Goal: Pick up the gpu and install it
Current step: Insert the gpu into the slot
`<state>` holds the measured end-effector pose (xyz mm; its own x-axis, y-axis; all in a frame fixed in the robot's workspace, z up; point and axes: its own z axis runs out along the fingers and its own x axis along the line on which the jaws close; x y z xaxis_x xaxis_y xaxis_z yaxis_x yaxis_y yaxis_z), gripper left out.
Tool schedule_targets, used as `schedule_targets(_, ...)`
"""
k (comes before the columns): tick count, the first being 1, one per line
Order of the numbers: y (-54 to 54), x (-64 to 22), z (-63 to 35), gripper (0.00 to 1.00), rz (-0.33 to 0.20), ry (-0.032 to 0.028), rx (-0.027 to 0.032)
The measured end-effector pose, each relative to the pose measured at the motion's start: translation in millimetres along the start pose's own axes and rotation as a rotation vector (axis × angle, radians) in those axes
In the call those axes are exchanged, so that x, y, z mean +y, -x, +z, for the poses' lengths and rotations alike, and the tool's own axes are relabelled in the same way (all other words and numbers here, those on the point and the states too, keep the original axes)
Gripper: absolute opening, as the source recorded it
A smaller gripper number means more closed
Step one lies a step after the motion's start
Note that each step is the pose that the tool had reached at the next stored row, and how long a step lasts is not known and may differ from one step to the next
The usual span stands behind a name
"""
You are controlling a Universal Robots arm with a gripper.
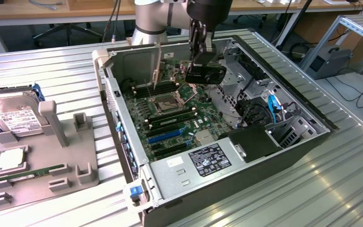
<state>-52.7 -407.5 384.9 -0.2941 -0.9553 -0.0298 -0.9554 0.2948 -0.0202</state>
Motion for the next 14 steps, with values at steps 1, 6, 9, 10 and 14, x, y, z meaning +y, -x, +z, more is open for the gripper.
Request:
schedule_targets(1, 0.0, 0.0, 0.0, 0.27, -0.006, 0.0002, -0.0001)
schedule_targets(6, 0.0, 0.0, 0.1, 0.27, -0.027, 0.0008, -0.0005)
schedule_targets(9, 0.0, 0.0, 0.2, 0.27, -0.041, 0.0012, -0.0008)
schedule_targets(10, 0.0, 0.0, 0.2, 0.27, -0.044, 0.0013, -0.0009)
schedule_targets(14, 0.0, 0.0, 0.2, 0.27, -0.060, 0.0017, -0.0012)
